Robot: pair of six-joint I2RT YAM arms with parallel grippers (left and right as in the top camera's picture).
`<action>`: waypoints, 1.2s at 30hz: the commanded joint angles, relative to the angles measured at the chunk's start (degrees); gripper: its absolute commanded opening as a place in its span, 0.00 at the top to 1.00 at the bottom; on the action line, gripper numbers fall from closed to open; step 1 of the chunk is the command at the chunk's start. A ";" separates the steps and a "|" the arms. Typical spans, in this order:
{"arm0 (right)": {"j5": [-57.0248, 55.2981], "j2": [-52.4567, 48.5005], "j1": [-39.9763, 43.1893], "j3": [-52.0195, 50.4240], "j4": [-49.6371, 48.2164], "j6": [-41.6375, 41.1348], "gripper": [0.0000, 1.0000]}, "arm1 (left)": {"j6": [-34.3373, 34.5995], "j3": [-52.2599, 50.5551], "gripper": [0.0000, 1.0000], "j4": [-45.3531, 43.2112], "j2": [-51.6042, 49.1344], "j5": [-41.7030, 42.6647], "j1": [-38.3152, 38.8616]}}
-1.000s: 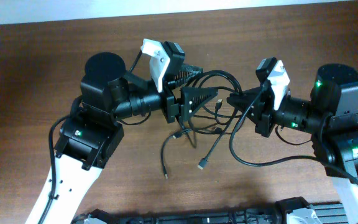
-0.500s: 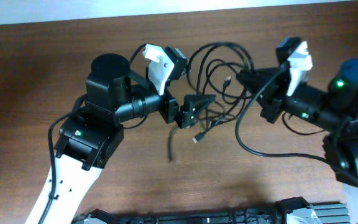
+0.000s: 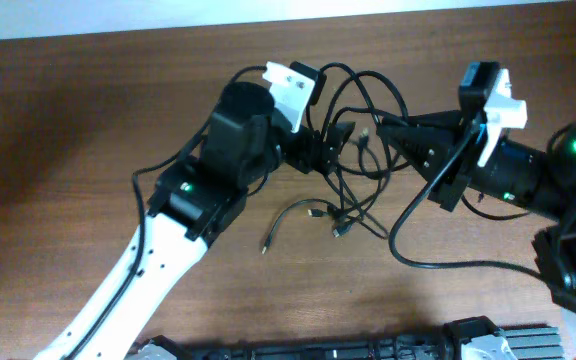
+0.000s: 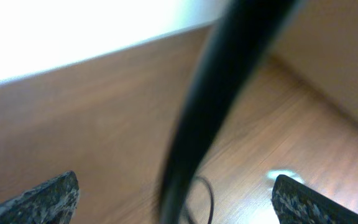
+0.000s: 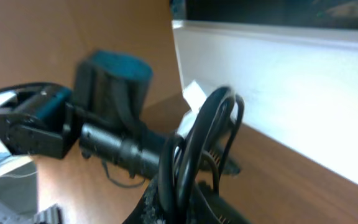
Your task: Untangle cables
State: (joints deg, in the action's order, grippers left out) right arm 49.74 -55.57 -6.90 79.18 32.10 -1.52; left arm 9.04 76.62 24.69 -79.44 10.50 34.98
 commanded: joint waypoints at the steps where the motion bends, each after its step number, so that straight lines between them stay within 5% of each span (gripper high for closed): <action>1: -17.84 3.39 0.22 1.42 -1.11 -0.07 0.96 | -1.03 0.46 0.01 4.68 -0.37 -5.84 0.11; 9: -37.22 3.85 0.22 1.42 -12.85 -2.23 0.96 | -6.12 0.46 0.01 16.57 6.62 -5.90 0.11; 19: -38.82 3.63 0.20 1.40 -14.69 -2.43 0.96 | -6.10 0.46 0.01 16.46 16.11 -16.33 0.13; 20: -38.82 3.61 0.20 1.40 -12.92 -2.40 0.93 | -6.10 0.46 0.01 16.50 16.15 -16.35 0.11; 23: -38.84 2.99 0.20 1.40 -4.57 -2.38 0.58 | -6.10 0.46 0.01 16.50 15.98 -16.35 0.13; 26: -38.86 1.62 0.20 1.40 6.36 -1.92 0.41 | -6.10 0.46 0.01 16.50 15.98 -16.37 0.11; 30: -38.86 -1.66 0.22 1.40 22.45 -1.92 0.34 | -6.10 0.46 0.01 16.57 15.98 -16.35 0.13; 36: -38.84 -7.96 0.20 1.40 33.92 -1.97 0.22 | -6.10 0.46 0.01 16.85 15.28 -16.35 0.13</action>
State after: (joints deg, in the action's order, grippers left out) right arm 11.40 -61.14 -6.90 80.40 63.96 -3.29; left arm 3.84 76.66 41.25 -63.86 -4.99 35.09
